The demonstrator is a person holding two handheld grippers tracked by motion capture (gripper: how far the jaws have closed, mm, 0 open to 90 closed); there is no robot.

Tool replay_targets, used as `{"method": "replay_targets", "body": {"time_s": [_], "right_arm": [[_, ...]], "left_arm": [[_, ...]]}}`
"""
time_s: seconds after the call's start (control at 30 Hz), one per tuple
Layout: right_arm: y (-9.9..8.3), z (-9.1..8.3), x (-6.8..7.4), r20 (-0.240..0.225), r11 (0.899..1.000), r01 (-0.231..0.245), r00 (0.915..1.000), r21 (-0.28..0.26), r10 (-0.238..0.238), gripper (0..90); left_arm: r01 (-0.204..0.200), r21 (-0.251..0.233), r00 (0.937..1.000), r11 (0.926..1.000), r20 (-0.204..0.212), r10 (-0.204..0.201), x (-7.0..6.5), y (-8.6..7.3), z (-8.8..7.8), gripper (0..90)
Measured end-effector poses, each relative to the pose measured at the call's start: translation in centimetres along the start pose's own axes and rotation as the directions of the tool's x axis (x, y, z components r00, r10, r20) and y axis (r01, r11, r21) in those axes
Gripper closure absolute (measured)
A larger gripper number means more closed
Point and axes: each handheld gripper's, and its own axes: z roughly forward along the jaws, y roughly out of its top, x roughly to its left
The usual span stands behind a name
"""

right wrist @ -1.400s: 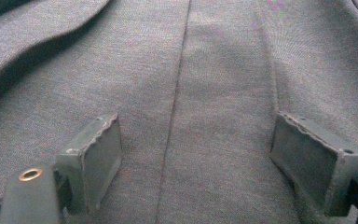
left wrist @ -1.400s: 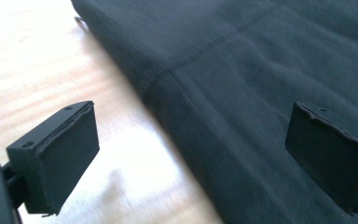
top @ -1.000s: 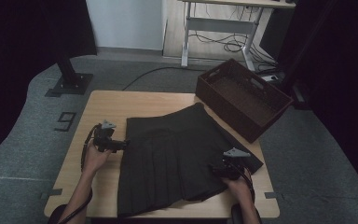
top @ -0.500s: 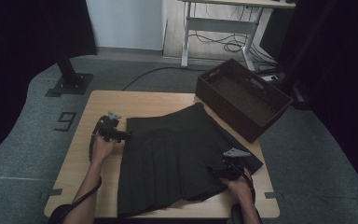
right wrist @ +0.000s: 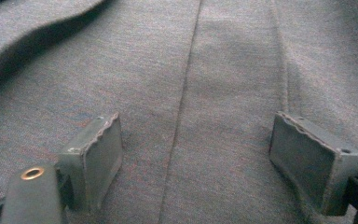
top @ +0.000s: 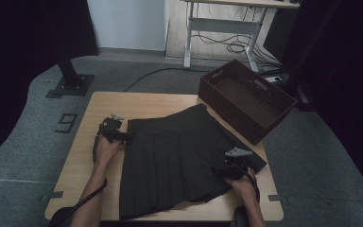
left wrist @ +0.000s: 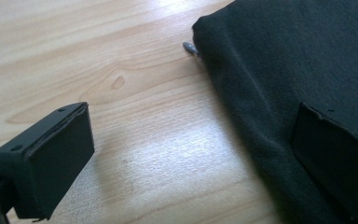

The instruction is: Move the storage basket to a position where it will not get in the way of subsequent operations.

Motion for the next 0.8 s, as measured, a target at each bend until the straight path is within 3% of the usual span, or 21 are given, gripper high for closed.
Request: {"method": "replay_targets", "body": {"time_s": [0.1,0.37,0.63,0.8], "right_arm": [[0.4,0.5,-0.7,-0.003,1.000,0.009,1.0000,-0.005,-0.009,18.4],[1.1,1.4,-1.6,-0.012,1.000,0.013,0.9998,-0.022,-0.013,19.1],[1.6,0.4,-1.2,-0.029,1.000,0.015,0.9995,0.018,-0.015,19.4],[1.9,-0.9,-0.8,-0.066,1.000,0.013,0.9978,0.025,-0.011,13.7]], "left_arm": [[0.038,0.010,0.9992,0.9992,0.010,-0.038,0.6,0.1,0.2,0.0],[0.047,0.007,0.9989,0.9989,0.004,-0.047,0.8,0.2,0.3,0.0],[0.047,0.002,0.9988,0.9989,0.009,-0.048,0.8,0.1,0.2,1.1],[0.048,0.001,0.9988,0.9989,0.010,-0.048,0.8,0.1,0.2,1.1]]}}
